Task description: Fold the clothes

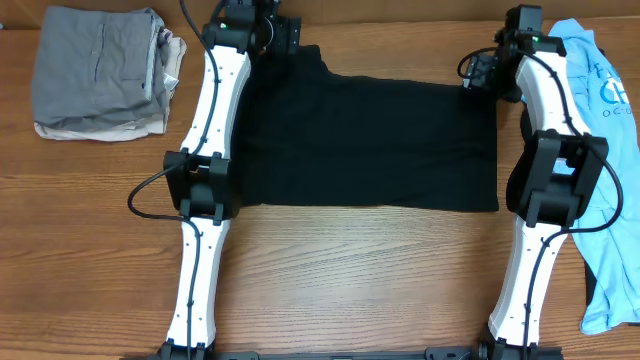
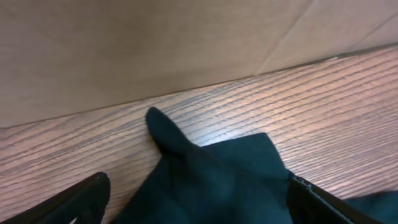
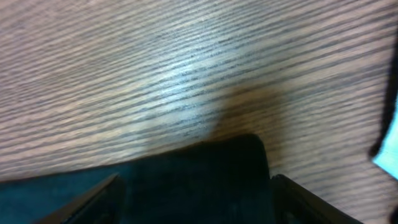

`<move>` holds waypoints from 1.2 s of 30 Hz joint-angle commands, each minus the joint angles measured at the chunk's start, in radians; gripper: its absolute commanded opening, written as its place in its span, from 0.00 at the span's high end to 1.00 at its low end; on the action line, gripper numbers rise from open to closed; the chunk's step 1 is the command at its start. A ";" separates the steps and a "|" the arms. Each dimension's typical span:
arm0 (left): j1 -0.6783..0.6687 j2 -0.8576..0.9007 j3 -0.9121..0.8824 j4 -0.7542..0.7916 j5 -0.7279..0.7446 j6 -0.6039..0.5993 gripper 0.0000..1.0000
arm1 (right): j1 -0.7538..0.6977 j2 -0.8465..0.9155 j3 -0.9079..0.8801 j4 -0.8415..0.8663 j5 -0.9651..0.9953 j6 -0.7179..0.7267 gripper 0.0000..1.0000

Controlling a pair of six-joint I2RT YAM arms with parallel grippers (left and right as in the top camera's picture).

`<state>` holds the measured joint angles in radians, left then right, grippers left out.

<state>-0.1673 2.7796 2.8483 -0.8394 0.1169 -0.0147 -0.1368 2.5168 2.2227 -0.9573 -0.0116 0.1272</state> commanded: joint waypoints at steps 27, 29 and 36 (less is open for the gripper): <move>0.018 0.014 -0.146 0.190 0.024 0.037 0.03 | -0.005 0.085 -0.073 0.085 0.022 0.007 0.67; 0.018 0.015 -0.160 0.204 0.026 0.037 0.00 | -0.005 0.085 -0.073 0.085 0.022 0.007 0.67; 0.017 0.040 -0.211 0.258 0.042 0.026 0.00 | -0.005 0.085 -0.073 0.072 0.022 0.007 0.67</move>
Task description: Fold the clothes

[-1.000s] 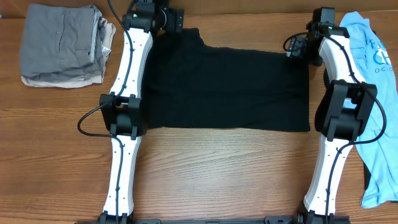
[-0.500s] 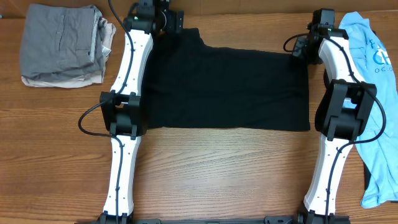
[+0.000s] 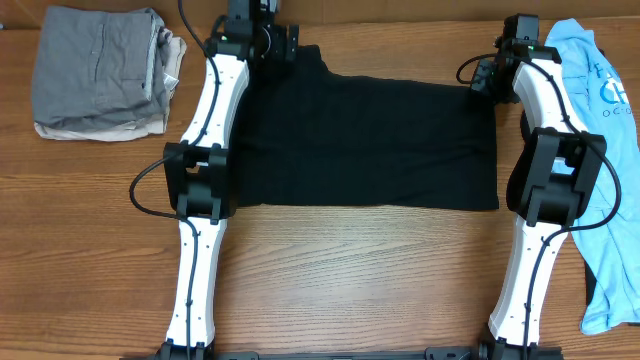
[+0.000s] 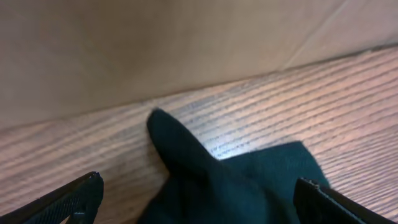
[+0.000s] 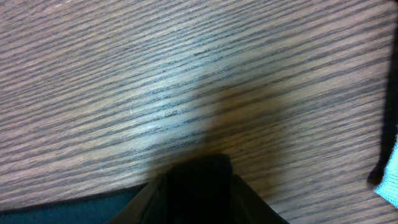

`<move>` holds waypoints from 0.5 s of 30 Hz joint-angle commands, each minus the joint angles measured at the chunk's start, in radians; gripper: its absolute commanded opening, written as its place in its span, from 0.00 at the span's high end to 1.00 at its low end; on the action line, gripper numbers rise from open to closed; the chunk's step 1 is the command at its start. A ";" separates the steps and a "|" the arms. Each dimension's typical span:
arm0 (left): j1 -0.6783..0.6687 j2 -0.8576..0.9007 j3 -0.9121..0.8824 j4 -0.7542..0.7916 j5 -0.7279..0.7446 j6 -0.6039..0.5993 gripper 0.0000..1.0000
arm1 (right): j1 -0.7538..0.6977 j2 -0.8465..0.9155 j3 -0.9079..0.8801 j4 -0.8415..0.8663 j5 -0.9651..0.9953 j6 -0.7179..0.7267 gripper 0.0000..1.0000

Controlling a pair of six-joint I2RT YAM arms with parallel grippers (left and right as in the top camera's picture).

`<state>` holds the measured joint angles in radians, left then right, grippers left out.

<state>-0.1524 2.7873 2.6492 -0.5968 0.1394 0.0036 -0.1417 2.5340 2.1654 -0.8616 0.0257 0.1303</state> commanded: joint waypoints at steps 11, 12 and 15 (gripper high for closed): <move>0.001 0.039 -0.011 0.130 0.047 -0.072 0.32 | 0.000 0.068 -0.016 -0.040 -0.020 0.004 0.81; 0.001 0.039 -0.011 0.132 0.058 -0.072 0.37 | 0.000 0.068 -0.016 -0.044 -0.019 0.004 0.82; 0.001 0.039 -0.011 0.119 0.079 -0.071 0.49 | 0.000 0.068 -0.014 -0.055 -0.020 0.004 0.86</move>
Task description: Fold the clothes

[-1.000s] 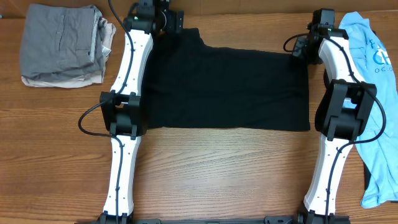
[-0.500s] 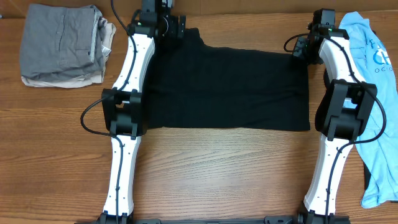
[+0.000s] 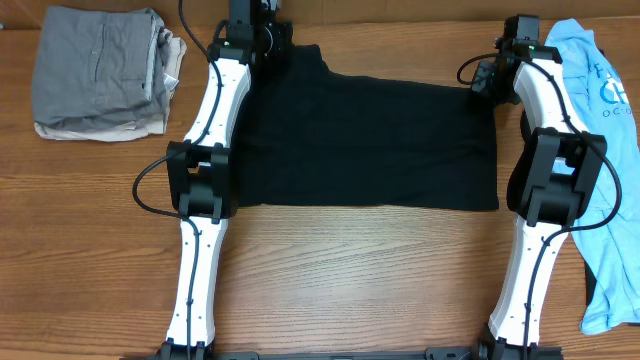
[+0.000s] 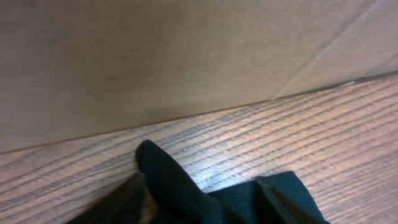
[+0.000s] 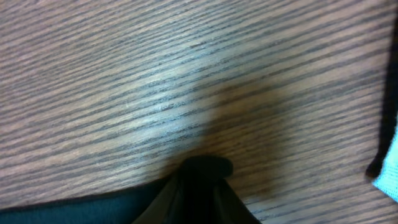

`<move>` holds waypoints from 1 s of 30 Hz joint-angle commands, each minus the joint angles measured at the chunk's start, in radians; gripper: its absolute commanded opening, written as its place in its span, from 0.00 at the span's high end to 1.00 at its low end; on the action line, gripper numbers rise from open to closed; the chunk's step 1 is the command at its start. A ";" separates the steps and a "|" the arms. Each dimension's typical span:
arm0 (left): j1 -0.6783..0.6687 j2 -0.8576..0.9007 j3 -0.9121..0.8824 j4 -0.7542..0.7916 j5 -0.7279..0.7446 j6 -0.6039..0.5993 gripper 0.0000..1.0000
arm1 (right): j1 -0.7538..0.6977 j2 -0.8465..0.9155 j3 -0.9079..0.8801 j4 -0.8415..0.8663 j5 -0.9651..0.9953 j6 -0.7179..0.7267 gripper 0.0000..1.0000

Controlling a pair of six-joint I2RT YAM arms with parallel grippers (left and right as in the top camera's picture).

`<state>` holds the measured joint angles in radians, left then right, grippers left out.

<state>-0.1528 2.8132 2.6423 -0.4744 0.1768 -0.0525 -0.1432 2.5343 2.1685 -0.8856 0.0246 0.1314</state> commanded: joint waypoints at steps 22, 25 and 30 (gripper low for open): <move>0.003 0.058 -0.001 -0.093 0.000 -0.015 0.76 | 0.002 0.065 -0.014 -0.056 -0.019 0.003 0.85; 0.002 0.057 0.001 -0.087 0.000 -0.016 0.94 | 0.002 0.065 -0.014 -0.063 -0.018 0.003 0.85; 0.001 0.047 0.106 -0.128 -0.001 -0.035 0.96 | 0.002 0.045 -0.013 -0.089 -0.024 0.003 0.90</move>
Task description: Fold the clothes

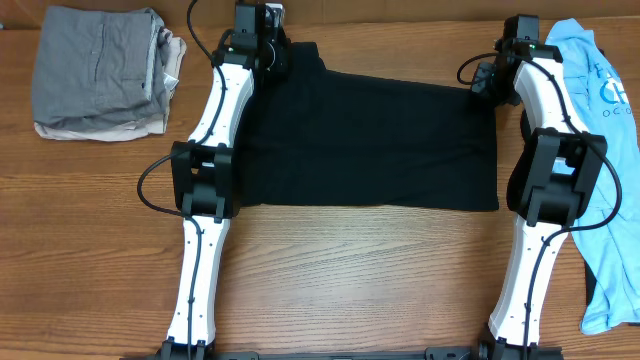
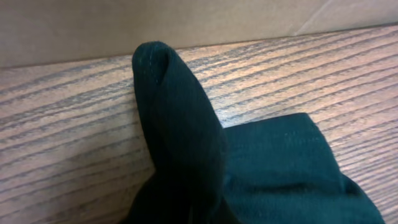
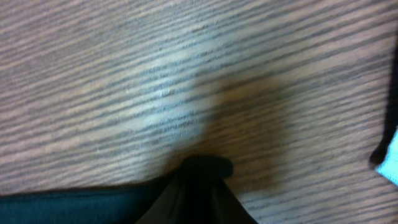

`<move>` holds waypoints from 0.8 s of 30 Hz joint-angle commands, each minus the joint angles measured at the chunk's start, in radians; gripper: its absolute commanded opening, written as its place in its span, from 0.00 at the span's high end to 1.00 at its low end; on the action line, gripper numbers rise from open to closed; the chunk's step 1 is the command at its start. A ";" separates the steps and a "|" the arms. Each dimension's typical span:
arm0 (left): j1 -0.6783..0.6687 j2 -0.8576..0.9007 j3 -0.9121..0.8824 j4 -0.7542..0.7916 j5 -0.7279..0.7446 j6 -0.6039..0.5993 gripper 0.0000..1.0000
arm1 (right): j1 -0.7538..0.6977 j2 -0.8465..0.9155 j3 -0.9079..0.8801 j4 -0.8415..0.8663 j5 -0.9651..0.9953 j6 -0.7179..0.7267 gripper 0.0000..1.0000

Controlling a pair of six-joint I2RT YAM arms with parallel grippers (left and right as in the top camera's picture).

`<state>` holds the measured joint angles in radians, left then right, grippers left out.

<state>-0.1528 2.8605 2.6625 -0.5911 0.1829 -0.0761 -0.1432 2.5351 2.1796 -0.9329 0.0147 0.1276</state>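
A black garment (image 1: pixel 370 140) lies spread flat across the middle of the table. At its far left corner is my left gripper (image 1: pixel 270 57), shut on the cloth. In the left wrist view the pinched corner (image 2: pixel 177 118) stands up as a rounded fold above the wood, and the fingers are hidden by cloth. My right gripper (image 1: pixel 486 80) is shut on the far right corner. The right wrist view shows that corner (image 3: pixel 204 169) bunched into a small dark peak between the jaws.
A pile of folded grey and beige clothes (image 1: pixel 98 72) sits at the far left. A light blue shirt (image 1: pixel 603 140) lies along the right edge, partly under the right arm. A cardboard wall (image 2: pixel 186 18) runs just behind the table's far edge.
My left gripper has shifted slightly toward the garment's middle with its corner held; the fold now looms larger in the left wrist view and less wall shows. The right gripper stays as it was.
At first both grippers stood open astride the garment's two far corners. Then the right jaws had closed in on their corner while the left stayed open. Then the left was shut on its corner too. Now both hold their corners on the table.
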 commanded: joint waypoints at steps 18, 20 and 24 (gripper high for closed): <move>0.001 -0.124 0.480 -0.764 -0.018 0.032 0.96 | 0.001 -0.282 -0.024 -0.457 -0.196 0.007 0.96; 0.002 -0.131 0.480 -0.838 -0.056 0.032 0.96 | 0.001 -0.294 -0.024 -0.500 -0.200 0.007 0.96; 0.002 -0.146 0.480 -0.975 -0.130 0.032 0.96 | 0.004 -0.311 -0.024 -0.572 -0.216 0.007 0.96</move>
<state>-0.1528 2.7712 3.1229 -1.5307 0.1253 -0.0677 -0.1429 2.2539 2.1521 -1.4837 -0.1776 0.1341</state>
